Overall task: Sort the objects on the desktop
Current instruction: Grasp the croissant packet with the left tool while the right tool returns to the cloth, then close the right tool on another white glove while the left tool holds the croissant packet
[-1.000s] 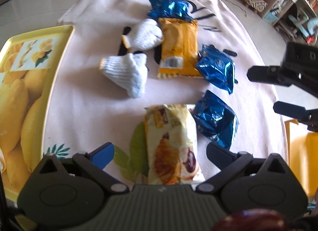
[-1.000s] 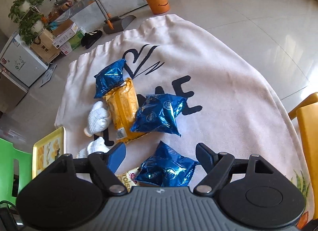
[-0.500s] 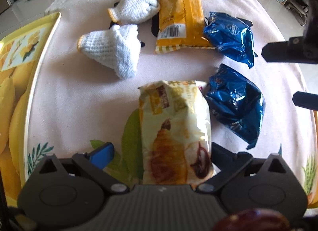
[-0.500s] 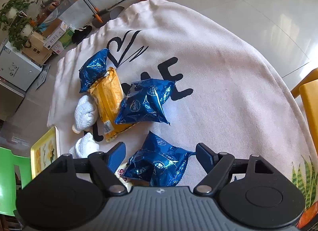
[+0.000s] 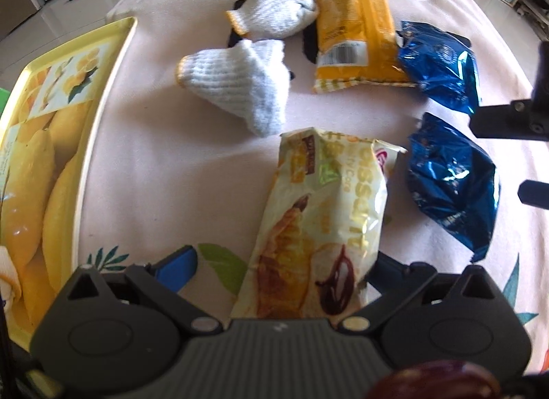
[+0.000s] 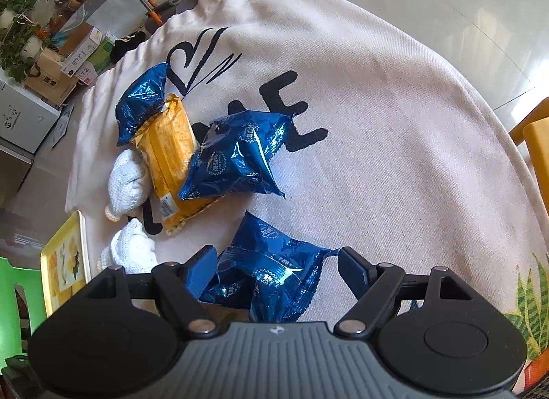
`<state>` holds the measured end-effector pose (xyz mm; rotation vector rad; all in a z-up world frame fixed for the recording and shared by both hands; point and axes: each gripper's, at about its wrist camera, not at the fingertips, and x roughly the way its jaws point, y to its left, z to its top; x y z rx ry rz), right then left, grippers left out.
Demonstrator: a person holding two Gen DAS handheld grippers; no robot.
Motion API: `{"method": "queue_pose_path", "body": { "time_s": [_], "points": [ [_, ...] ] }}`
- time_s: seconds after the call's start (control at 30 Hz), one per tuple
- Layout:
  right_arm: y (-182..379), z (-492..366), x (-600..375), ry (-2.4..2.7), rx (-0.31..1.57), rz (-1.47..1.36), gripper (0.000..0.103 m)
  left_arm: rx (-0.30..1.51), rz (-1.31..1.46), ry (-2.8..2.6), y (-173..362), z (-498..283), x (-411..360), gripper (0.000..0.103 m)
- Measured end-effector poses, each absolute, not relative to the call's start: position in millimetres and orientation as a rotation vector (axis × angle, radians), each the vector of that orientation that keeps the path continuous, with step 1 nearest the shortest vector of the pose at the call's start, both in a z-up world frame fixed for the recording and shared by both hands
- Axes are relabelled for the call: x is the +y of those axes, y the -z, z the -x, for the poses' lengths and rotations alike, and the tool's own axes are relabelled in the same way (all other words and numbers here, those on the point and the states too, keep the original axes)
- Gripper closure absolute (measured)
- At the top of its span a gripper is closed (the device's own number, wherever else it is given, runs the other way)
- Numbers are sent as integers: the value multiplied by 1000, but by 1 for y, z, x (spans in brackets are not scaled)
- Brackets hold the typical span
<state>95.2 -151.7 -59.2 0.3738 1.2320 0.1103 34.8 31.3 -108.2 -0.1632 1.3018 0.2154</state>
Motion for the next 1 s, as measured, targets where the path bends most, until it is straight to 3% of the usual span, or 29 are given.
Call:
{"method": "queue_pose_path", "body": {
  "time_s": [0.2,0.3,0.57,1.0],
  "points": [
    [57,-96,-150,-101,1219,-376,25,1273,161,-221,108,-31,35,1],
    [58,-96,-150,-103,1226,-389,25,1240,185,-219,104,-28,39,6],
    [51,-97,-144,-120,1185,-367,25,1174,191,-200,99,-38,40,43],
    [47,-94,-114,-231,1180,-321,25,1197,287,-180,95,-22,44,45]
  ]
}}
